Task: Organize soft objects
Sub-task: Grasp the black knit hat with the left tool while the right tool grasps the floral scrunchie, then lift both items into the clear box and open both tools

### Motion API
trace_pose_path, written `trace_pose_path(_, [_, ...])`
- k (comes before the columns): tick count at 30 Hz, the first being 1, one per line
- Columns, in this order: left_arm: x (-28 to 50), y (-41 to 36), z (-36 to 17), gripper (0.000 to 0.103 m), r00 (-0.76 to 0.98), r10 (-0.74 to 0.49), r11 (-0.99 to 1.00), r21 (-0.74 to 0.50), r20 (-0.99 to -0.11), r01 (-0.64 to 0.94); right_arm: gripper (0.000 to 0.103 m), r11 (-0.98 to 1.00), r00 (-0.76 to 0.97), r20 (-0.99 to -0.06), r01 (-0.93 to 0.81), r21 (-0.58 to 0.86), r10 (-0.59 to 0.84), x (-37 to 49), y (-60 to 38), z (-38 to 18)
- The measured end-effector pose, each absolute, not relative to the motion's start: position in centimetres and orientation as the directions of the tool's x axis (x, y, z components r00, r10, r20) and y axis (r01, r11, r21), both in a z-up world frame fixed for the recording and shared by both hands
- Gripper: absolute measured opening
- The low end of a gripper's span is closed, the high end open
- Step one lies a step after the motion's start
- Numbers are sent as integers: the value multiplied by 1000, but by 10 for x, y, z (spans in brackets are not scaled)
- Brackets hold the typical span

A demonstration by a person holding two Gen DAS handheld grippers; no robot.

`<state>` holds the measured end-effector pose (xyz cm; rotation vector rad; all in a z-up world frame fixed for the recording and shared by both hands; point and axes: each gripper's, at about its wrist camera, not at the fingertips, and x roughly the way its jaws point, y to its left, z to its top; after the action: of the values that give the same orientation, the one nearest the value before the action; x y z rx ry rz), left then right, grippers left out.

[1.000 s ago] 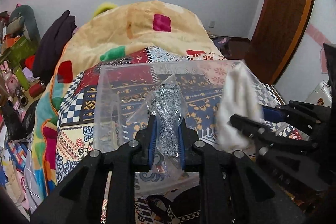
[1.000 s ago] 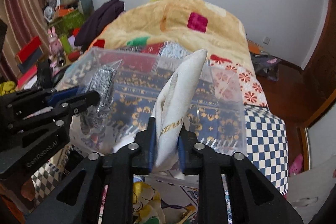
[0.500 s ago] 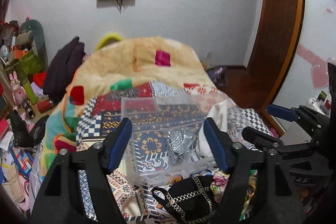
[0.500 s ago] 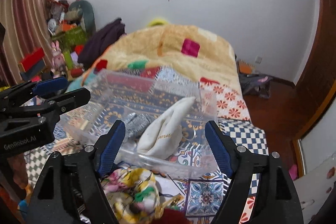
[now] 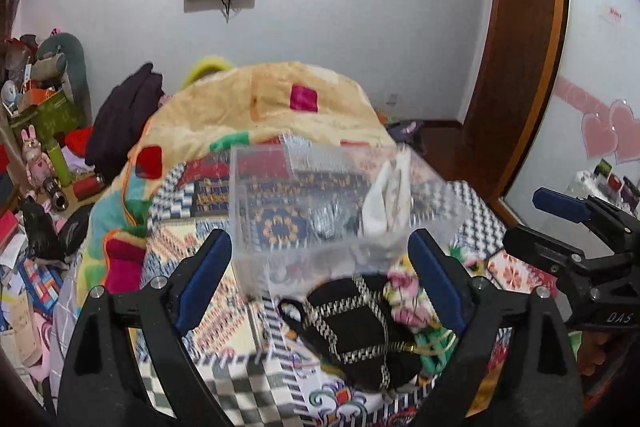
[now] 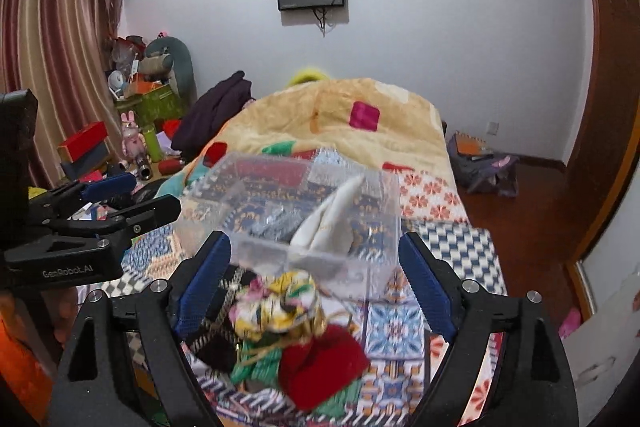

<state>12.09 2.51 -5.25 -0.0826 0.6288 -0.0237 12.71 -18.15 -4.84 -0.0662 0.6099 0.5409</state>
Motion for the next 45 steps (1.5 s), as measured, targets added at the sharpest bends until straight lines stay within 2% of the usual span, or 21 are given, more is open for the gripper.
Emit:
trace_pose_path(8, [123,14,-101,90,731,-68,996,-88,-679,11,84,821,604,-618,-556,125,503,127,-173,-81])
trace_pose_path(11, [127,15,-112,79,710,-73,996,-94,-701,10,80,817,588,-628,-560,138,509,128,-171,-88])
trace_pose_path(13, [129,17,-117,77,703,-78,995,-104,-707,6,65,813,574,-640,-564,143,511,130,-169,-91])
trace_pose_path(14, [130,18,-120,73,701,-81,994,-110,-709,3,62,813,566,-648,-563,148,510,132,-168,-94])
trace_pose_path(16, [133,20,-126,65,690,-92,992,-123,-718,4,44,810,551,-658,-564,160,513,134,-167,-97])
trace_pose_path(18, [136,20,-133,52,674,-115,990,-142,-730,15,33,809,545,-661,-564,165,515,135,-167,-99])
trace_pose_path(22, [135,17,-133,38,685,-144,986,-160,-715,40,20,811,565,-643,-563,157,517,131,-167,-96])
trace_pose_path(26, [128,14,-128,22,698,-151,986,-154,-700,60,15,813,594,-613,-563,147,522,126,-169,-88])
trace_pose_path(29, [122,12,-120,17,717,-145,988,-136,-681,70,13,810,610,-584,-567,149,535,122,-172,-80])
trace_pose_path(35, [107,14,-90,16,774,-130,991,-109,-620,79,13,803,636,-533,-576,152,558,118,-174,-62])
trace_pose_path(45, [98,42,-48,16,839,-136,984,-168,-527,54,13,815,692,-458,-562,144,558,118,-179,-33])
